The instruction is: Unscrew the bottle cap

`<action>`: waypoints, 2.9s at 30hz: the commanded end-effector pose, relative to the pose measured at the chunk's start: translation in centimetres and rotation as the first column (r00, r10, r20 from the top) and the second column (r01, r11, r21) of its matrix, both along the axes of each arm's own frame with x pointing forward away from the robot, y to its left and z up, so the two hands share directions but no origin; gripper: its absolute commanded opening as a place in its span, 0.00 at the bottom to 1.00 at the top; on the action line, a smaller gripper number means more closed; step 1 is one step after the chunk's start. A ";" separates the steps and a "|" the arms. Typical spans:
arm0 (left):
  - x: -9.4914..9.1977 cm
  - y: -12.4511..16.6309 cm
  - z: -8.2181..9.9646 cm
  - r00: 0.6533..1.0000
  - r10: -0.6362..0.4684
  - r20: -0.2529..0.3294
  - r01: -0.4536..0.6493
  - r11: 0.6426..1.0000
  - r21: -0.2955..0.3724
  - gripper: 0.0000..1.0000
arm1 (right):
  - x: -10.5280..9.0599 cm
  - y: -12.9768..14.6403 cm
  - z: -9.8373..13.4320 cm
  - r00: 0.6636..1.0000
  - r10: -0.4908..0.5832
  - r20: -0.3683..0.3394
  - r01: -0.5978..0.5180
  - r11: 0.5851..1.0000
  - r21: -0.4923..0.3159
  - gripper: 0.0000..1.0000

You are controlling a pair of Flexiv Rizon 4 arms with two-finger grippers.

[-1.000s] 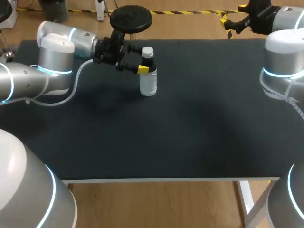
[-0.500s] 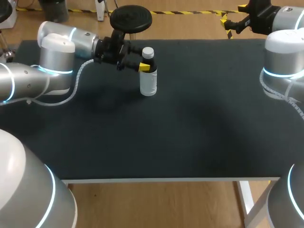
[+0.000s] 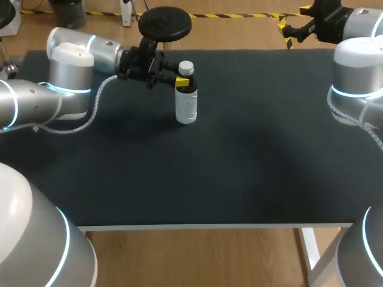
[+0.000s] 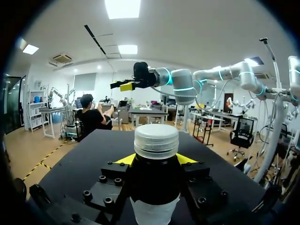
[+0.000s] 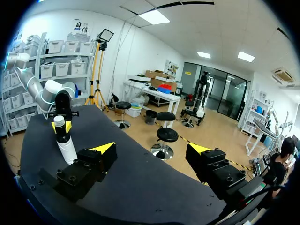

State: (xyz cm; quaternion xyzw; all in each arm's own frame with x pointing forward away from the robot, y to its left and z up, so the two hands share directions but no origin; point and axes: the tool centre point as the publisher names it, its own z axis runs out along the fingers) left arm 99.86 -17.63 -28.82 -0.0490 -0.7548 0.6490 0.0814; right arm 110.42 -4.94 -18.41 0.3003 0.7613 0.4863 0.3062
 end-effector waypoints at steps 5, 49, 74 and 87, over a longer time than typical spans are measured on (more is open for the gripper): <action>0.0 0.3 -0.1 1.000 -0.005 0.003 0.005 1.000 -0.006 0.00 | 0.0 0.0 0.0 1.000 0.001 0.000 -0.001 1.000 0.001 1.00; 0.0 0.3 -0.3 1.000 0.010 0.011 -0.010 1.000 0.005 0.00 | 1.9 2.3 -0.7 0.957 0.286 -0.041 -0.282 0.956 0.088 1.00; 0.0 0.3 -0.3 1.000 0.010 0.011 -0.010 1.000 0.005 0.00 | 0.9 9.9 -2.9 0.790 0.610 -0.056 -0.601 0.789 0.126 1.00; 0.0 0.3 -0.3 1.000 0.010 0.011 -0.010 1.000 0.005 0.00 | 0.2 12.8 -4.2 0.735 0.672 -0.085 -0.654 0.737 0.170 1.00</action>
